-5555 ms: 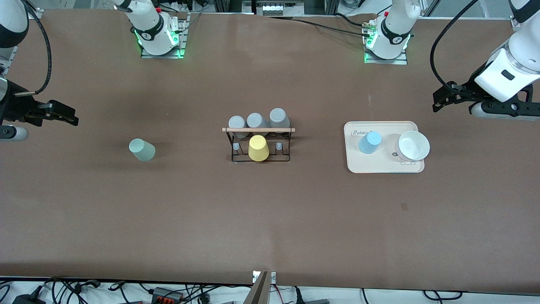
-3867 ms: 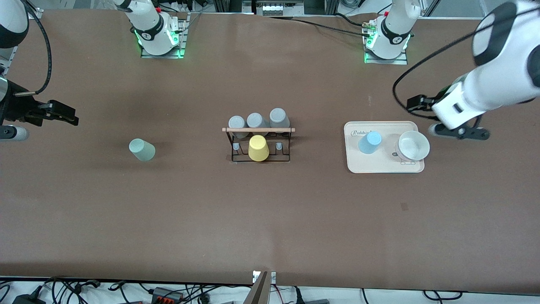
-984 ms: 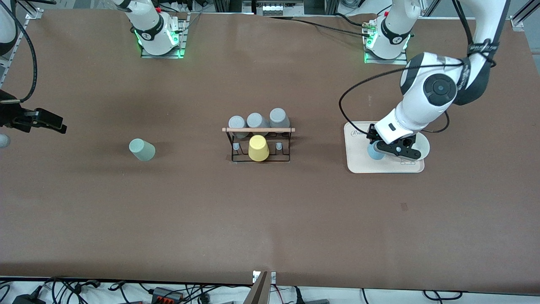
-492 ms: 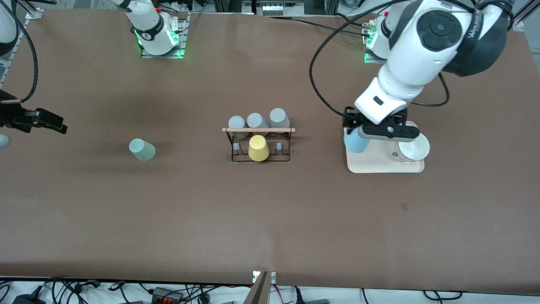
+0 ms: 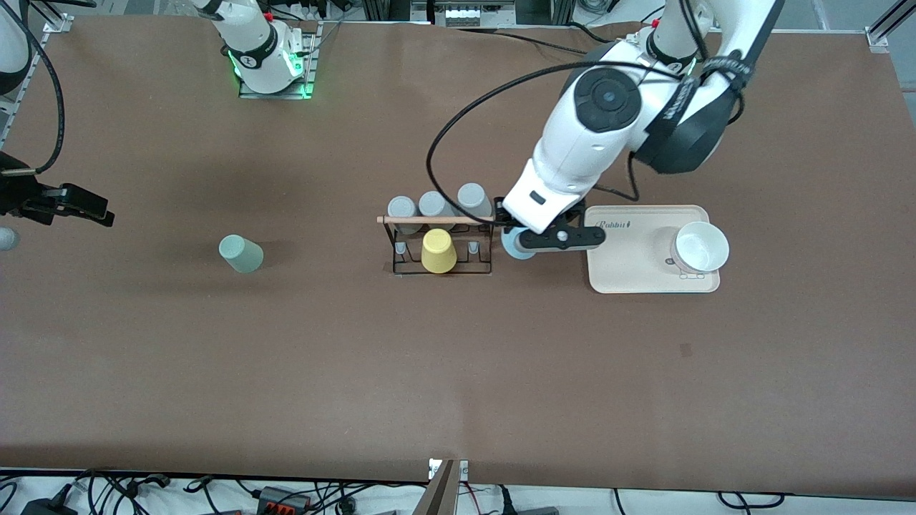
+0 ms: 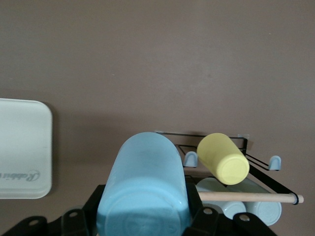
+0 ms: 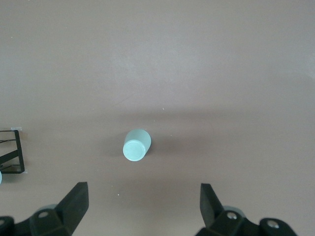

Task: Hang scattered cups on rack with three cups
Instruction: 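Lift the light blue cup and carry it to the rack peg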

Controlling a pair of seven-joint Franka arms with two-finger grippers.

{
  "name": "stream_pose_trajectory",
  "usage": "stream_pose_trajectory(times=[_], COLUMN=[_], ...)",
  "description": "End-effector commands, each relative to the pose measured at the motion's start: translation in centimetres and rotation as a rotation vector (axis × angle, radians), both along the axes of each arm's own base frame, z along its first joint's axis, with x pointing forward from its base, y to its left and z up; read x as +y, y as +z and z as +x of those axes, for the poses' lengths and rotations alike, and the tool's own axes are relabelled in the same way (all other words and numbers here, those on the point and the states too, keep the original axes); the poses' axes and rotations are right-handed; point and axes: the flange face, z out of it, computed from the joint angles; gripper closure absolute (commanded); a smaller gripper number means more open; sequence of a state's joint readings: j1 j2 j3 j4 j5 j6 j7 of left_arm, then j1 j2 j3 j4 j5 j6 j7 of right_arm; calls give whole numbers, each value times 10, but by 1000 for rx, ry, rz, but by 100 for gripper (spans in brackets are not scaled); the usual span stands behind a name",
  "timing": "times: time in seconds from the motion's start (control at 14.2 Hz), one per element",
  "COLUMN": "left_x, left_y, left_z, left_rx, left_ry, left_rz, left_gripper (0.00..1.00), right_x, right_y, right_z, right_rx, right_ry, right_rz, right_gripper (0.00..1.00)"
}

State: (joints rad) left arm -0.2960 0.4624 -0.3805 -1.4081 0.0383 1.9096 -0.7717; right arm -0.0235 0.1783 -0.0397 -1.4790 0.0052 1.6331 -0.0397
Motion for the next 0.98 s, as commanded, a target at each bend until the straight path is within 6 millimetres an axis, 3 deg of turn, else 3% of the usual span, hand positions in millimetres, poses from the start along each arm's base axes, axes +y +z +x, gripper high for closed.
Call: stream_pose_trajectory(times=[0.0, 0.35, 0.91], left_x=[-38, -70, -79], left_y=[-16, -50, -88], left_z=[-2, -17, -20], left_rx=[-19, -54, -90], left_ry=[12, -66, -149], left_rz=[-26, 40, 140], left_gripper=[71, 71, 71], right_x=[0, -3, -2], right_y=[2, 1, 1], right_z=[-2, -2, -3], right_rx=[-7, -1, 2], right_ry=[-4, -9, -7], right_rz=[-2, -2, -1], right_gripper=[0, 0, 0])
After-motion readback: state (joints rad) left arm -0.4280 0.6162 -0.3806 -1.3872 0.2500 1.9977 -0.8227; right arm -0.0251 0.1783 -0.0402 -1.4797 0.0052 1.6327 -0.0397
